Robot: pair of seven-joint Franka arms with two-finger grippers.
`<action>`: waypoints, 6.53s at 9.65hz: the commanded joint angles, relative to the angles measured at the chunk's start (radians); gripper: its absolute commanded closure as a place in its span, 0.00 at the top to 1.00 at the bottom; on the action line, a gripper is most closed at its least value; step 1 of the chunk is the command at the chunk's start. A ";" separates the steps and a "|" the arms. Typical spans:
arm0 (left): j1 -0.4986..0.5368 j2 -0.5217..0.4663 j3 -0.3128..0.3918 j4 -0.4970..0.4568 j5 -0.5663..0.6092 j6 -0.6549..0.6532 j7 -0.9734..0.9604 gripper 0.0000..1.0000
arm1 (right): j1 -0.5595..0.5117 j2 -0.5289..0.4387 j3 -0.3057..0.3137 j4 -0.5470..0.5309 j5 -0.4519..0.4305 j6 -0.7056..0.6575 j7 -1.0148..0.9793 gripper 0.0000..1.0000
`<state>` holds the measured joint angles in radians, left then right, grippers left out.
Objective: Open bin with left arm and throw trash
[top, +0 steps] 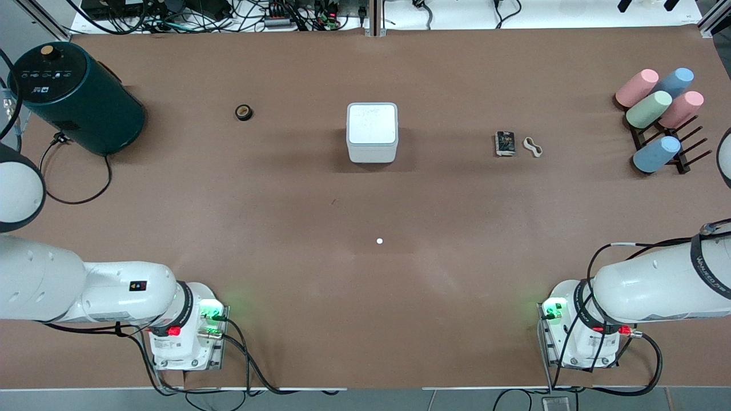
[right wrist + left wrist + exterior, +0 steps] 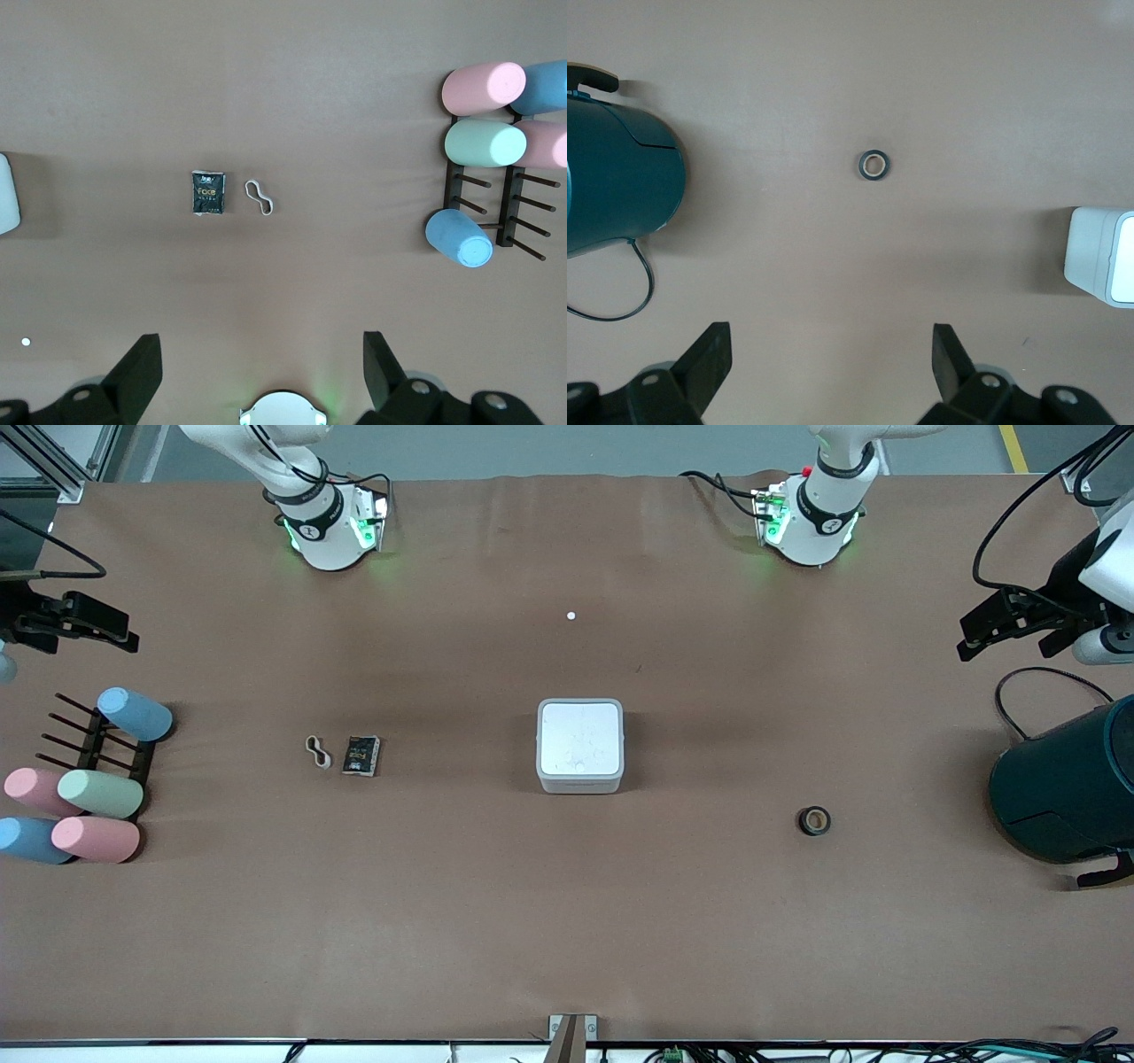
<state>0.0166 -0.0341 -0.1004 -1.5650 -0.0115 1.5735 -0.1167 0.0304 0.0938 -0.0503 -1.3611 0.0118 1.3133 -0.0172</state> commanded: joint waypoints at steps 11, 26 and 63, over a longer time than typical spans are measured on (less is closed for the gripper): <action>-0.452 0.610 -0.147 0.166 0.004 0.426 -0.235 0.00 | 0.066 0.195 0.010 -0.238 0.011 0.343 0.094 1.00; -0.401 0.639 -0.133 0.157 0.033 0.440 -0.349 0.03 | 0.220 0.297 0.013 -0.851 0.045 1.245 0.321 1.00; -0.008 0.582 -0.469 -0.090 0.237 0.554 -0.334 0.00 | 0.683 0.619 0.035 0.005 0.341 0.773 1.818 0.28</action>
<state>0.0428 0.5456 -0.5640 -1.6811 0.2297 2.1523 -0.3859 0.7142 0.7036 -0.0123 -1.3680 0.3358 2.0890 1.7855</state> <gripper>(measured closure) 0.493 0.674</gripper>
